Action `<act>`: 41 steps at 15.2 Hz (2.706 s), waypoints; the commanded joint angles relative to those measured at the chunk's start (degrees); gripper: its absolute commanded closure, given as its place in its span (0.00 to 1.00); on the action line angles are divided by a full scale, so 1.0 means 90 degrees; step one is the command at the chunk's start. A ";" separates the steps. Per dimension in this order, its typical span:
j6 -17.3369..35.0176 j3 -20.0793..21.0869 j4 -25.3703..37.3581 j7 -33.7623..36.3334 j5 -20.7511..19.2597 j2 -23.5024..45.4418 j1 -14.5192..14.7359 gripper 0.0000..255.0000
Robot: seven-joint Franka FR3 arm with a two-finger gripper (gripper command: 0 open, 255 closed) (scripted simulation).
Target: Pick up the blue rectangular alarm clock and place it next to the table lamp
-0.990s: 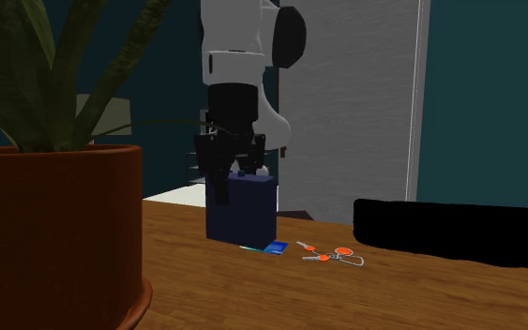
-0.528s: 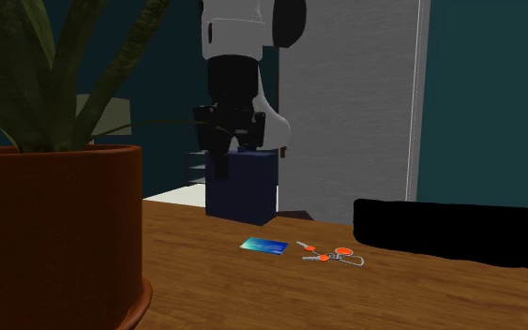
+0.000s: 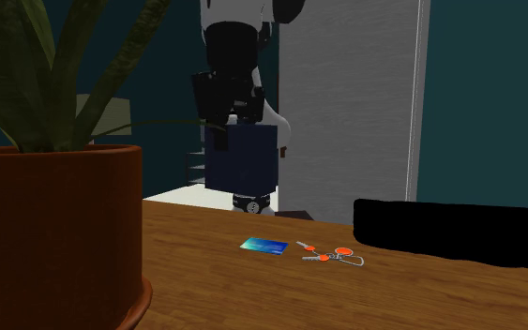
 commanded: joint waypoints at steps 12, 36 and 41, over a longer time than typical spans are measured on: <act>-0.1138 0.0124 0.1009 0.0003 0.0066 -0.0128 0.0036 1.00; -0.3158 0.0229 0.3428 -0.0089 0.0225 0.0279 0.0131 1.00; -0.3590 0.0226 0.4046 -0.0127 0.0266 0.0468 0.0151 1.00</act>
